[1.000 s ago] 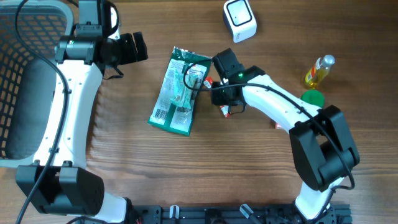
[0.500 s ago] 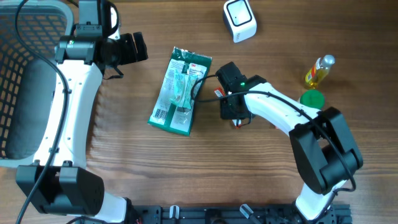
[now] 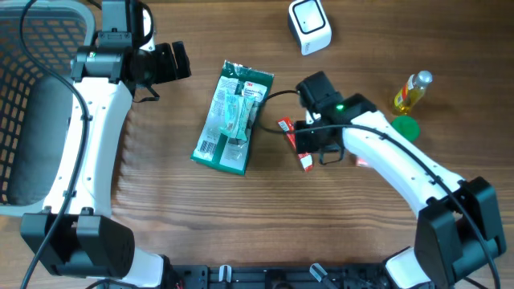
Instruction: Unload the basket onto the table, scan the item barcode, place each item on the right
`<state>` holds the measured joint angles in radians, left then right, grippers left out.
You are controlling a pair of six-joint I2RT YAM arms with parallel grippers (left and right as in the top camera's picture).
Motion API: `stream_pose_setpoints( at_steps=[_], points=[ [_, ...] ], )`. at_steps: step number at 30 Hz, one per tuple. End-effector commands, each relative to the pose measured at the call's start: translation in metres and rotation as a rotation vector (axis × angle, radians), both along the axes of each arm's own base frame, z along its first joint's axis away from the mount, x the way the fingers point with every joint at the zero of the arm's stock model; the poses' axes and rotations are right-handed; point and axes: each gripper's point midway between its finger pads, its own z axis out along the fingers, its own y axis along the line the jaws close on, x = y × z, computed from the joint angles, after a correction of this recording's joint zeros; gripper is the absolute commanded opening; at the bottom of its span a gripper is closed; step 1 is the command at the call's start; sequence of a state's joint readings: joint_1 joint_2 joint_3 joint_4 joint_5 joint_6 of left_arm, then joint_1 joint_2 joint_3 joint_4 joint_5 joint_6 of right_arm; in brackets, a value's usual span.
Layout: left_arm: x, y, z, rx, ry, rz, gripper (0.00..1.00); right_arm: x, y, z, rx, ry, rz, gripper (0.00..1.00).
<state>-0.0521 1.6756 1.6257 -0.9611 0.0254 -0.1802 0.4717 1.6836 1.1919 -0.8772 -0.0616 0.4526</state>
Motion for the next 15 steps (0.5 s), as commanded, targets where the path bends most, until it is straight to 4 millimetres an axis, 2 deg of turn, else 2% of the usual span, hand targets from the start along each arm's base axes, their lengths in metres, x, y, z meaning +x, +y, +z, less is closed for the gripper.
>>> stream_pose_setpoints(
  at_steps=[1, 7, 10, 13, 14, 15],
  points=[
    [0.001, 0.0, -0.002, -0.002, 0.002, -0.008, 1.0, -0.011, -0.005, -0.008, 0.039, 0.078, -0.201, 0.46],
    [0.001, 0.0, -0.002, -0.002, 0.002, -0.008, 1.0, -0.039, -0.016, -0.035, 0.031, 0.203, -0.545, 0.41],
    [0.001, 0.0, -0.002, -0.002, 0.002, -0.008, 1.0, -0.039, -0.016, -0.043, 0.045, 0.201, -0.603, 0.4],
    [0.001, 0.0, -0.002, -0.002, 0.002, -0.008, 1.0, -0.039, -0.014, -0.051, 0.074, 0.201, -0.654, 0.32],
    [0.001, 0.0, -0.002, -0.002, 0.002, -0.008, 1.0, -0.037, -0.013, -0.053, 0.085, 0.191, -0.663, 0.33],
    [0.001, 0.0, -0.002, -0.002, 0.002, -0.008, 1.0, -0.034, -0.011, -0.055, 0.1, 0.179, -0.668, 0.41]
  ],
)
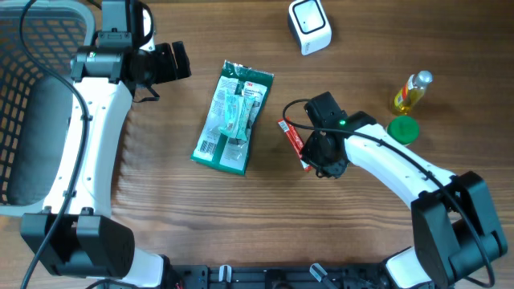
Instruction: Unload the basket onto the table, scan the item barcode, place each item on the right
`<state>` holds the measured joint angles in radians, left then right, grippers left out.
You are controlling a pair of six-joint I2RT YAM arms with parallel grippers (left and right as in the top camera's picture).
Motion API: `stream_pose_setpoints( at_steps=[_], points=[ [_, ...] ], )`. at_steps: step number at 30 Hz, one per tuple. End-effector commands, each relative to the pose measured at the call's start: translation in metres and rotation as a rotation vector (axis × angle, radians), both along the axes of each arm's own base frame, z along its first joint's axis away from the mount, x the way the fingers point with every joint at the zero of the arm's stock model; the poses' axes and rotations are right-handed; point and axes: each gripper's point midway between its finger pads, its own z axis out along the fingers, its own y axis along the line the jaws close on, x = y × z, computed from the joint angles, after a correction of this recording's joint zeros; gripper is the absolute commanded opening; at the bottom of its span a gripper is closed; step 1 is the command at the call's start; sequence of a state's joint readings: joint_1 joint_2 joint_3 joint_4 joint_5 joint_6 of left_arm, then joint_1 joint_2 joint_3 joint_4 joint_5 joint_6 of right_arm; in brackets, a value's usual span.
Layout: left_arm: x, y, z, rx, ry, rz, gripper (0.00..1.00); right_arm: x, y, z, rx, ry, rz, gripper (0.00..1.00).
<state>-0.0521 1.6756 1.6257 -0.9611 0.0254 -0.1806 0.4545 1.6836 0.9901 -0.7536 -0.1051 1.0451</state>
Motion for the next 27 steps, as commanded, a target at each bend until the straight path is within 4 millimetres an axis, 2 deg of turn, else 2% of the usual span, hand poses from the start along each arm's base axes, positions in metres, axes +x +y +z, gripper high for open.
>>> stream_pose_setpoints(
  at_steps=[1, 7, 15, 27],
  points=[
    [0.001, 0.0, -0.002, -0.002, 0.002, -0.009, 1.0, 0.001, 0.004, -0.007, 0.032, -0.011, -0.077, 0.45],
    [0.001, 0.0, -0.002, -0.002, 0.002, -0.009, 1.0, 0.008, 0.008, -0.006, 0.051, -0.043, -0.084, 0.47],
    [0.001, 0.0, -0.002, -0.002, 0.002, -0.009, 1.0, 0.009, 0.008, -0.007, 0.052, -0.039, -0.134, 0.46],
    [0.001, 0.0, -0.002, -0.002, 0.002, -0.009, 1.0, 0.012, 0.012, -0.006, 0.05, -0.059, -0.168, 0.41]
  ],
)
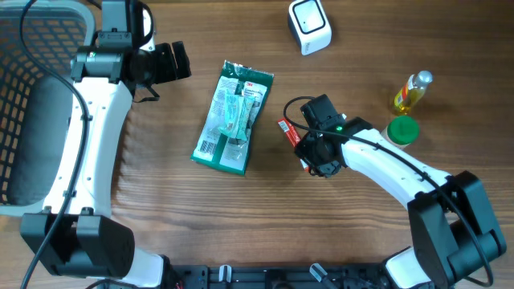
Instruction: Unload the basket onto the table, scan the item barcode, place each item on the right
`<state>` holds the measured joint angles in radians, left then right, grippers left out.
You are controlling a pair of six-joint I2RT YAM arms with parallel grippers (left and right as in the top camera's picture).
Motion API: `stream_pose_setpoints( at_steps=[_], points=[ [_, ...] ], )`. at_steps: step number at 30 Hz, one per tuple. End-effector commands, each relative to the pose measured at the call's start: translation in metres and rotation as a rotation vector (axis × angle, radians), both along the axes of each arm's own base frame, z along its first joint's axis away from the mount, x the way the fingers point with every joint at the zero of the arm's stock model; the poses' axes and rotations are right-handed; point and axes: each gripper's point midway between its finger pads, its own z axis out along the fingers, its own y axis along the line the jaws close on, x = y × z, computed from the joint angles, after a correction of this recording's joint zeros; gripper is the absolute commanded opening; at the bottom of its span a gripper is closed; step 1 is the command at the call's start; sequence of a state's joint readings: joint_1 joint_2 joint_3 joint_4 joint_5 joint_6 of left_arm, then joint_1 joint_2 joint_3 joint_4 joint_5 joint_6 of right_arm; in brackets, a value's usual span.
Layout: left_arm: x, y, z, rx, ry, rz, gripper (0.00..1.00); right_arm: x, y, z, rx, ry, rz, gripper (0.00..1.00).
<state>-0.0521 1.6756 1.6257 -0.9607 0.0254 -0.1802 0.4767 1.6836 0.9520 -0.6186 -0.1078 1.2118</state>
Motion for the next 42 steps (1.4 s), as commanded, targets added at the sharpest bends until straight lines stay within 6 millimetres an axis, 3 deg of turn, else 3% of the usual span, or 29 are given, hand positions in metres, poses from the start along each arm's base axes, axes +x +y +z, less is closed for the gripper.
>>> stream_pose_setpoints(
  at_steps=[1, 6, 20, 23, 27, 28, 37, 42],
  points=[
    [0.001, 0.0, -0.002, -0.002, 0.003, -0.008, 1.0, -0.001, -0.003, -0.002, -0.012, 0.0, -0.028, 0.41],
    [0.001, 0.0, -0.002, -0.002, 0.003, -0.008, 1.0, -0.001, -0.004, -0.004, -0.02, 0.004, -0.053, 0.41],
    [0.001, 0.0, -0.002, -0.002, 0.003, -0.008, 1.0, -0.003, -0.01, -0.035, -0.069, 0.067, -0.107, 0.37],
    [0.001, 0.0, -0.002, -0.002, 0.003, -0.008, 1.0, -0.005, -0.011, -0.036, -0.075, 0.071, -0.1, 0.3],
    [0.001, 0.0, -0.002, -0.002, 0.002, -0.008, 1.0, -0.003, -0.016, -0.036, -0.102, 0.059, -0.104, 0.13],
    [0.001, 0.0, -0.002, -0.002, 0.003, -0.008, 1.0, -0.003, -0.016, -0.036, -0.105, 0.057, -0.087, 0.04],
    [0.001, 0.0, -0.002, -0.002, 0.002, -0.008, 1.0, 0.017, -0.006, -0.029, -0.124, -0.085, 0.328, 0.04],
    [0.001, 0.0, -0.002, -0.002, 0.002, -0.008, 1.0, 0.032, 0.019, 0.007, -0.042, -0.225, 0.634, 0.04]
  ],
)
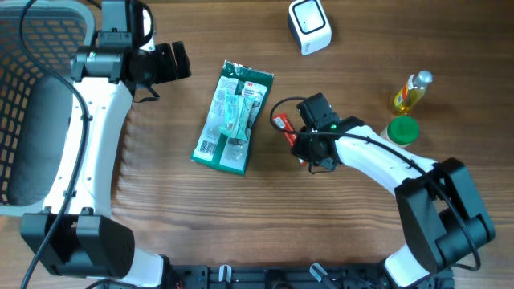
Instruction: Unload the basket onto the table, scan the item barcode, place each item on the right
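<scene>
A small red packet (279,123) lies on the wooden table right of centre, only its upper-left end showing. My right gripper (309,151) is down over the packet and covers the remainder of it. Its fingers are hidden under the wrist, so I cannot tell how they stand. The white barcode scanner (309,26) stands at the far edge, above the packet. My left gripper (178,63) hovers at the upper left, open and holding nothing, well away from the packet.
A green flat package (233,116) lies left of the red packet. A yellow bottle (411,92) and a green cap (403,128) stand to the right. A dark mesh basket (32,48) fills the far left corner.
My right gripper has shifted slightly up and to the left over the red packet. The packet's visible end has shifted a little the same way. The left arm has not moved.
At first my right gripper was at the red packet's right side, with both packet ends showing. Then it lay over the packet's lower half, and stayed there. Now it sits a bit higher and further left, and the packet has shifted a little. The left arm stayed still.
</scene>
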`<state>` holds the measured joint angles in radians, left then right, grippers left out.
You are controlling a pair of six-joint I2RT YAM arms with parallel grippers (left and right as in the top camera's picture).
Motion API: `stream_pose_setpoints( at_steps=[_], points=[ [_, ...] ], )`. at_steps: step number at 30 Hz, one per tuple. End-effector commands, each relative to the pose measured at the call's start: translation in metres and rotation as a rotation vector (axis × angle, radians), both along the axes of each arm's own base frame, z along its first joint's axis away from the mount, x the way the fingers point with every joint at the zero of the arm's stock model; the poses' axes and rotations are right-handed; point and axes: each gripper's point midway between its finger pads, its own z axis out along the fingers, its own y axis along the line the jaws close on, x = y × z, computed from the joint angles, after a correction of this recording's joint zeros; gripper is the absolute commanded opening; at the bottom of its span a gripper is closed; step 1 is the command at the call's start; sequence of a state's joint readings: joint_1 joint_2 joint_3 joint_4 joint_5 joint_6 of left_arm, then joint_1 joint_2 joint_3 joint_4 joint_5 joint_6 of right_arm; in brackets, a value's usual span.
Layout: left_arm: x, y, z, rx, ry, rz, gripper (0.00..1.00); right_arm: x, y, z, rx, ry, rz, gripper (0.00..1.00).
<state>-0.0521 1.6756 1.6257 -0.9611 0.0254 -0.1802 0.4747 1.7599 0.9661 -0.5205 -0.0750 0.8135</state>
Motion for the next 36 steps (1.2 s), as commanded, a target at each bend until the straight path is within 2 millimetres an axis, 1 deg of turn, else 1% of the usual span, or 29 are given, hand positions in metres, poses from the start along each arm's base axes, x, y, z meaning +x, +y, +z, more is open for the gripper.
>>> stream_pose_setpoints(
  at_steps=[1, 3, 4, 6, 7, 8, 9, 11, 12, 14, 21, 27, 36],
  points=[
    [0.001, 0.0, -0.002, -0.002, 0.002, -0.008, 1.0, 0.011, 0.02, 0.03, 0.055, -0.116, 0.326, 0.04],
    [0.001, 0.0, -0.002, -0.002, 0.002, -0.008, 1.0, 0.008, 0.035, 0.055, 0.115, -0.208, 0.528, 0.04],
    [0.001, 0.0, -0.002, -0.002, 0.002, -0.008, 1.0, 0.006, 0.039, 0.062, 0.139, -0.231, 0.58, 0.04],
    [0.001, 0.0, -0.002, -0.002, 0.002, -0.008, 1.0, -0.004, 0.054, 0.087, 0.245, -0.316, 0.761, 0.04],
    [0.001, 0.0, -0.002, -0.002, 0.002, -0.008, 1.0, -0.012, 0.062, 0.105, 0.323, -0.368, 0.857, 0.04],
    [0.001, 0.0, -0.002, -0.002, 0.002, -0.008, 1.0, -0.018, 0.065, 0.117, 0.377, -0.405, 0.912, 0.04],
    [0.001, 0.0, -0.002, -0.002, 0.002, -0.008, 1.0, -0.021, 0.066, 0.125, 0.411, -0.429, 0.942, 0.04],
    [0.001, 0.0, -0.002, -0.002, 0.002, -0.008, 1.0, -0.022, 0.061, 0.134, 0.441, -0.458, 0.96, 0.04],
    [0.001, 0.0, -0.002, -0.002, 0.002, -0.008, 1.0, -0.019, 0.055, 0.133, 0.437, -0.453, 0.938, 0.04],
    [0.001, 0.0, -0.002, -0.002, 0.002, -0.008, 1.0, -0.018, 0.05, 0.132, 0.435, -0.443, 0.924, 0.04],
    [0.001, 0.0, -0.002, -0.002, 0.002, -0.008, 1.0, -0.019, 0.047, 0.128, 0.409, -0.437, 0.936, 0.04],
    [0.001, 0.0, -0.002, -0.002, 0.002, -0.008, 1.0, -0.018, 0.039, 0.121, 0.358, -0.413, 0.93, 0.04],
    [0.001, 0.0, -0.002, -0.002, 0.002, -0.008, 1.0, -0.022, 0.04, 0.121, 0.375, -0.391, 0.918, 0.04]
  ],
)
